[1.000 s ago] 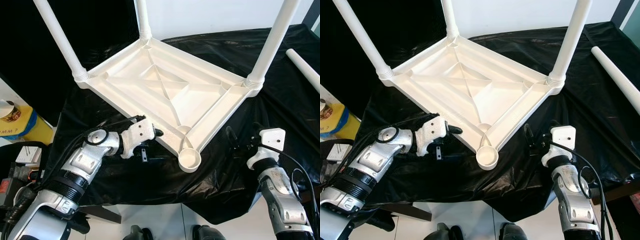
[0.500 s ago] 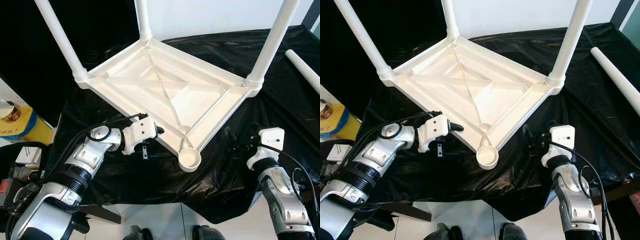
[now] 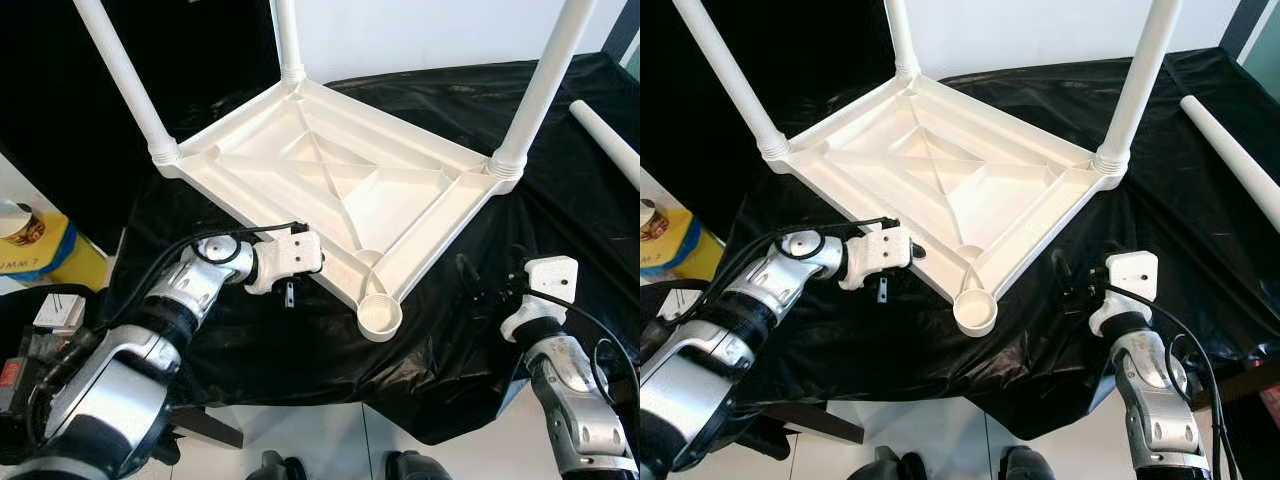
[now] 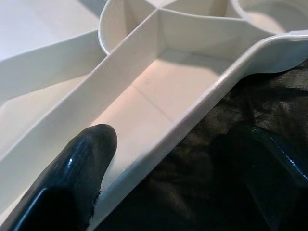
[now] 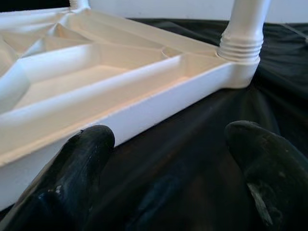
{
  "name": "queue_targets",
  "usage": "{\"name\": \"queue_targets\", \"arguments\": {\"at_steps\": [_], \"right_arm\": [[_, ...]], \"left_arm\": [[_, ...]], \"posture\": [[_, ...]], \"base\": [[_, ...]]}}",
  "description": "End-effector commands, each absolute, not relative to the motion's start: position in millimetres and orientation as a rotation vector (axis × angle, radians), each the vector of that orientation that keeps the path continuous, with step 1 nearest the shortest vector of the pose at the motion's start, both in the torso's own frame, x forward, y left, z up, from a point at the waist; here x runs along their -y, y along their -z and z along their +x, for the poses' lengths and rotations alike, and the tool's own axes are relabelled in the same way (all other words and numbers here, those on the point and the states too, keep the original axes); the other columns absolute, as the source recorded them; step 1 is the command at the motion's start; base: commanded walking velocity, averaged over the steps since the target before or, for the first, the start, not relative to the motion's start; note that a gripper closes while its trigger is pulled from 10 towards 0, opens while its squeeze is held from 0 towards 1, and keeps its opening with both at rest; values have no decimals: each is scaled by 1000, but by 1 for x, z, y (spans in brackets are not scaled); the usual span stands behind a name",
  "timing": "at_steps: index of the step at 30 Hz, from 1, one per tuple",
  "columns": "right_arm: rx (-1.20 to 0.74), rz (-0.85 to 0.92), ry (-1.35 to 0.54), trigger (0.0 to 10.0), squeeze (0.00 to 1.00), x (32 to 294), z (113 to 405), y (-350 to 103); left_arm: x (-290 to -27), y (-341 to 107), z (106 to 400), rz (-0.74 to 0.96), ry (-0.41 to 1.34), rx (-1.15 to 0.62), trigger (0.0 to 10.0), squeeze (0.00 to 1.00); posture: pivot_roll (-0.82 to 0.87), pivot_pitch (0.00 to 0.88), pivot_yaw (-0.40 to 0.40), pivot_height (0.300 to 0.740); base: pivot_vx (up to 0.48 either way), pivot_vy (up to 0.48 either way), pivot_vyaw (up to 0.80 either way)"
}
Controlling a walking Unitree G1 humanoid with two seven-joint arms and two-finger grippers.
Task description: Building children table
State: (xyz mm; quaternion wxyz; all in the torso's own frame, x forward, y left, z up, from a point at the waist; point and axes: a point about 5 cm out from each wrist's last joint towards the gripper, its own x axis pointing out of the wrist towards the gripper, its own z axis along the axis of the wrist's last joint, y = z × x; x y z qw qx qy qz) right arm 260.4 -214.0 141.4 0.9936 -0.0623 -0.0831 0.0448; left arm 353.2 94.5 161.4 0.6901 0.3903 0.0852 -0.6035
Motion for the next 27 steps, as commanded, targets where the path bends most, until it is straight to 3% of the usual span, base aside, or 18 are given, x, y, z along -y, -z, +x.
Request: {"name": "queue_targets", "arguments": {"at_steps": [1,18,19,20,27], "right_arm": [[152,-128,-86,10000,0,214,258,-140],[116,-124,-55,10000,0,215,240,-134],[111,-123,-54,10000,0,214,239,-133],[107,-122,-54,10000,0,214,238,-132],[95,-122,-48,10000,0,214,235,-131]], "left_arm": [[-98,-162,359,877,1251,-161,10000,0],[-97,-168,365,837,1308,-198,10000,0],[-97,-169,365,834,1315,-199,3098,0],[-97,-171,366,821,1323,-196,0,0],[-96,-172,360,758,1390,-194,0,0]], "posture": [[-217,187,94,740],[-208,283,134,740],[-207,287,137,740],[-205,294,139,740],[-203,295,144,740]], "base": [[0,0,0],[0,0,0],[0,0,0],[0,0,0],[0,0,0]]}}
